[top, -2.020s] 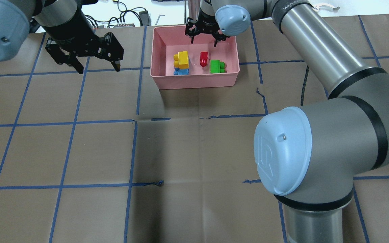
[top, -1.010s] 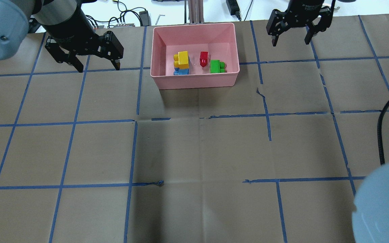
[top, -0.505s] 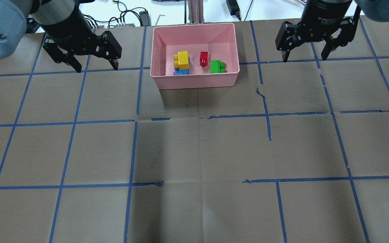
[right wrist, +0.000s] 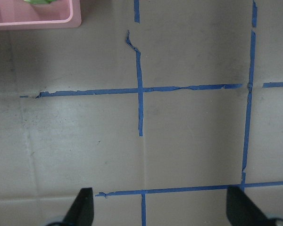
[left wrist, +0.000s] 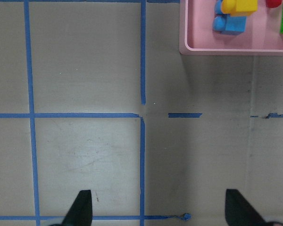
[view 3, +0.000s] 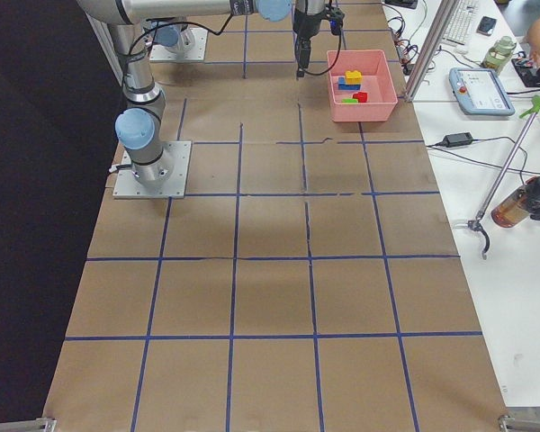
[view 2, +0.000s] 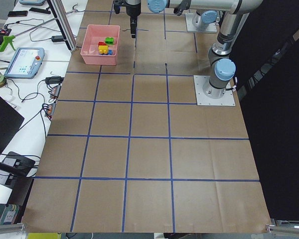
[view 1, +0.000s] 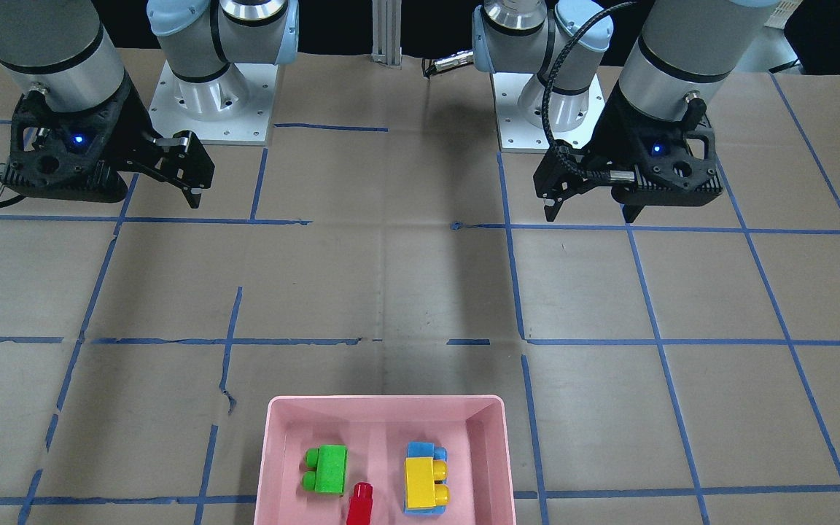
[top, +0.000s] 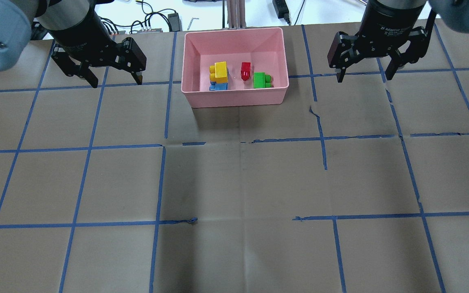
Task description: Put all blocks into box
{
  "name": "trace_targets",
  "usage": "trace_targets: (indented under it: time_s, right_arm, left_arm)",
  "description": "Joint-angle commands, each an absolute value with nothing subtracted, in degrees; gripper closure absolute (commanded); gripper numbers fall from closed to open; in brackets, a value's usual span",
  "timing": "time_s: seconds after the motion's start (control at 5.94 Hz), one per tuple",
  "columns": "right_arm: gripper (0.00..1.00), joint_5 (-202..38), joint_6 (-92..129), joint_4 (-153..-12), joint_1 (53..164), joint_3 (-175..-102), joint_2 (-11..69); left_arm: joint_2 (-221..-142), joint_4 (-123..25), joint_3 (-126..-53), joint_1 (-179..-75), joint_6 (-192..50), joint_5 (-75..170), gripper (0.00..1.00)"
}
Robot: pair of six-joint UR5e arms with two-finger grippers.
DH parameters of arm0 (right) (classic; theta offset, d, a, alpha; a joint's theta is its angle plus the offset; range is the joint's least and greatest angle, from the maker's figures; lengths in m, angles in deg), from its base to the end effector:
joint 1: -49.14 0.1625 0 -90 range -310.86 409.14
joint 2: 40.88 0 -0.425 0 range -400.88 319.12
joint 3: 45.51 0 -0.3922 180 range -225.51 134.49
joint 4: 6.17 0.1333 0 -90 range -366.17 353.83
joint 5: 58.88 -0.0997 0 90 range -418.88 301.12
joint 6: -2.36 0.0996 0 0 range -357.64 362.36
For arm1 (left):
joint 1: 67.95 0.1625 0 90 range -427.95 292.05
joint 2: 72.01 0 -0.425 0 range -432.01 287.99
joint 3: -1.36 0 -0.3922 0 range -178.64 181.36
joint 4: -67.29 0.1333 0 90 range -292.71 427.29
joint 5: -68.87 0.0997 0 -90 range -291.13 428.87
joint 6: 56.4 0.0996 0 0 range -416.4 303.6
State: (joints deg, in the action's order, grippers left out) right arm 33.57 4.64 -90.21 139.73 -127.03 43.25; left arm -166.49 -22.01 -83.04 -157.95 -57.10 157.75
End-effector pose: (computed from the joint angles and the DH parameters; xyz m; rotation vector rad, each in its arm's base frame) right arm 0.1345 -0.5276 0.4980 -0.0437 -3.0958 -0.0889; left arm -0.1352 -0.5281 0.4975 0.0186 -3.1214 0.0494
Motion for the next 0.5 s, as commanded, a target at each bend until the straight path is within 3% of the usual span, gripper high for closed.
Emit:
trace_targets:
  time_s: [0.0, 0.34]
  right_arm:
    - [0.0, 33.58, 4.3, -90.46, 139.75, -127.16, 42.88]
    - [0.0, 33.49, 4.3, -90.63, 139.75, -127.16, 42.97]
  left_arm:
    - [-166.84, -21.92, -81.71, -157.6, -57.37, 157.04, 0.0]
    - [-166.58, -21.92, -83.28, -157.6, -57.37, 157.65, 0.0]
